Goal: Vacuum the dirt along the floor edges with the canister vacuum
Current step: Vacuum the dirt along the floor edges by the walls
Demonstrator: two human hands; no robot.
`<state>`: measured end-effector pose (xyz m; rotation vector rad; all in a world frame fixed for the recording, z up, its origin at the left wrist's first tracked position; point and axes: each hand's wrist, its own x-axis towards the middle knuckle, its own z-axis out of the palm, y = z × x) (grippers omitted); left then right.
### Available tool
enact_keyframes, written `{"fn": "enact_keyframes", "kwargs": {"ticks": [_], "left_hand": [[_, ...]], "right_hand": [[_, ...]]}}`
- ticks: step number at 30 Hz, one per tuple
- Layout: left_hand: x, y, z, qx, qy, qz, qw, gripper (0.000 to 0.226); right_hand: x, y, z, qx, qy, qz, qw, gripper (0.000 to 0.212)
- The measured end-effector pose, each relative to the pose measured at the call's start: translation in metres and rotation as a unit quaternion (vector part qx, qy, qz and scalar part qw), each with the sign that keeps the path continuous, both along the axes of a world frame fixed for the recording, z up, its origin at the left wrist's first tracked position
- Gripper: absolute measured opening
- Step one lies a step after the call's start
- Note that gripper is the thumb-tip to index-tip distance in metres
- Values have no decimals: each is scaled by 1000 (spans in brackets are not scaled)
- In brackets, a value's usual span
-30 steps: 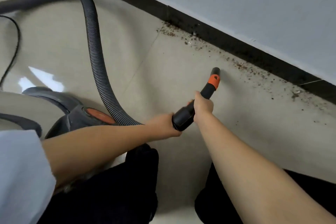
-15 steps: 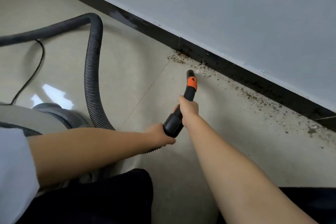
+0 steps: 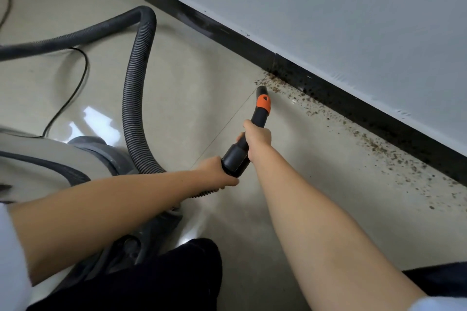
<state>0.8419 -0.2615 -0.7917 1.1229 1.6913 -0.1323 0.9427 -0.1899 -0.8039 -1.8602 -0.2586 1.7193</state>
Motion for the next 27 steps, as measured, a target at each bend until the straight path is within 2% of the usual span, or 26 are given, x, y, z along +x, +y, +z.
{"fn": "enact_keyframes", "kwargs": {"ticks": [7,14,27], "left_hand": [[-10,14,5,8,8,-18,1000,27],[4,13,9,-20,1,-115,993,31],[78,1,3,-52,-39,-236,970,25]], "right_hand": [[-12,14,7,-5,17,0,1000,15],[16,-11,5,-5,-5,-95,995,14],[101,-55,6,-22,-40,-223,974,14]]}}
